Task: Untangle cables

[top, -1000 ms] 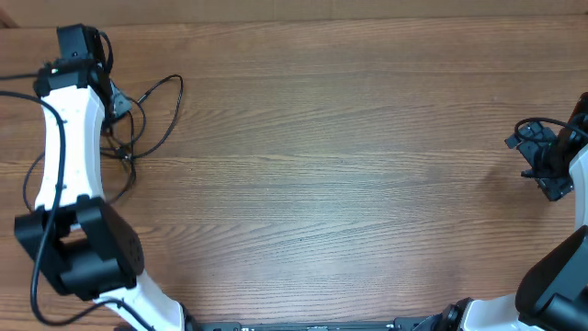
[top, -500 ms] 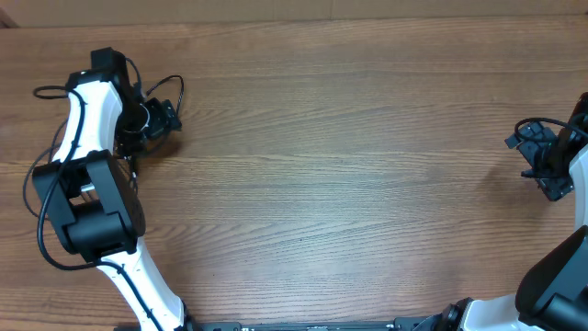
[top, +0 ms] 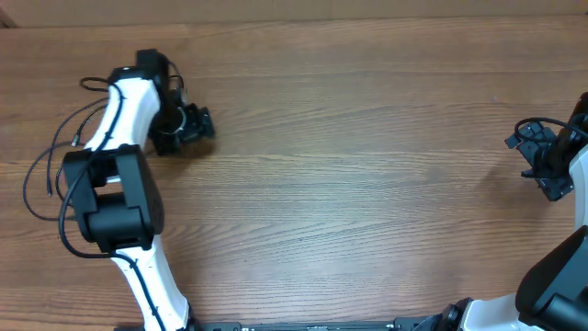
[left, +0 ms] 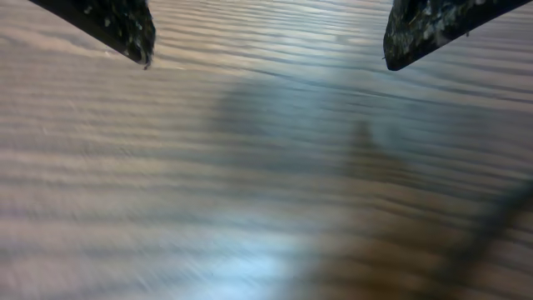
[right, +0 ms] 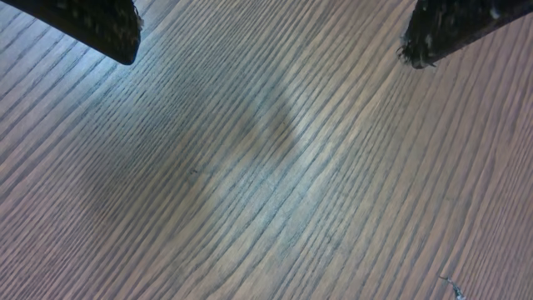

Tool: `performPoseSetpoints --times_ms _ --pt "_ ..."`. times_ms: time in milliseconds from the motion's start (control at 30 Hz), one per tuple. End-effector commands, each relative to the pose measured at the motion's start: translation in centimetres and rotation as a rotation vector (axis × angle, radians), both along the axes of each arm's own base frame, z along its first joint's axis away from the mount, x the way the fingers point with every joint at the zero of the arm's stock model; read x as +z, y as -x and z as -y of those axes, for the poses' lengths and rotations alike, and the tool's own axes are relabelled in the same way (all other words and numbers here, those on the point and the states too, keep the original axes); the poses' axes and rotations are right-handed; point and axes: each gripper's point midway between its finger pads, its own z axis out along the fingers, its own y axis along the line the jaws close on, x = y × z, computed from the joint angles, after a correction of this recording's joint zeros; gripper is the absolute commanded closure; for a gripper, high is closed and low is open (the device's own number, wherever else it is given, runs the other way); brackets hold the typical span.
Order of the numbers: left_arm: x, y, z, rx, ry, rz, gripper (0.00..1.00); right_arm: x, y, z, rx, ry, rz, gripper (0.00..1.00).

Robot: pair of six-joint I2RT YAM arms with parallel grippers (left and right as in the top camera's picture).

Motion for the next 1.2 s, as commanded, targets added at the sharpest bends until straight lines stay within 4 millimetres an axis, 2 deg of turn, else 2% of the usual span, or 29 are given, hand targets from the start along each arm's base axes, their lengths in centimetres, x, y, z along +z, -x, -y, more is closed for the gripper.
performPoseSetpoints --times_ms 0,133,233,267,300,333,533,733,967,1167 --pt "-1.5 1.3 3.6 -0.1 0.016 -0.044 0.12 0.2 0.0 0.2 -0.004 0.009 0.004 0.0" --pt "-2.0 2.1 6.8 -0.18 0.015 -0.05 0.12 0.2 0.0 0.2 -0.004 0.009 0.004 0.0" --pt "-2.2 2.7 8.5 -0.224 0.012 -0.058 0.11 0.2 0.1 0.2 -0.004 0.009 0.003 0.0" --pt "-2.3 2.9 8.9 -0.237 0.009 -0.06 0.08 0.2 0.0 0.2 -0.004 0.009 0.004 0.0" --pt "-2.4 3.0 9.3 -0.248 0.007 -0.06 0.0 0.2 0.1 0.2 -0.004 0.009 0.003 0.0" --pt "-2.5 3.1 9.6 -0.258 0.002 -0.059 0.0 0.2 0.0 0.2 -0.004 0.009 0.004 0.0" --pt "-2.5 3.4 10.5 -0.291 -0.016 -0.061 0.0 0.2 0.0 0.2 -0.004 0.009 0.004 0.0" --pt "-2.5 3.3 10.6 -0.29 -0.015 -0.054 0.01 0.2 0.1 0.2 -0.004 0.009 0.003 0.0" --pt "-2.5 0.6 11.1 -0.283 -0.012 0.055 0.0 0.2 0.1 0.2 -0.004 0.009 0.003 0.0" --pt "-2.5 -0.3 11.3 -0.282 -0.009 0.093 0.0 0.2 0.1 0.2 -0.004 0.009 0.003 0.0"
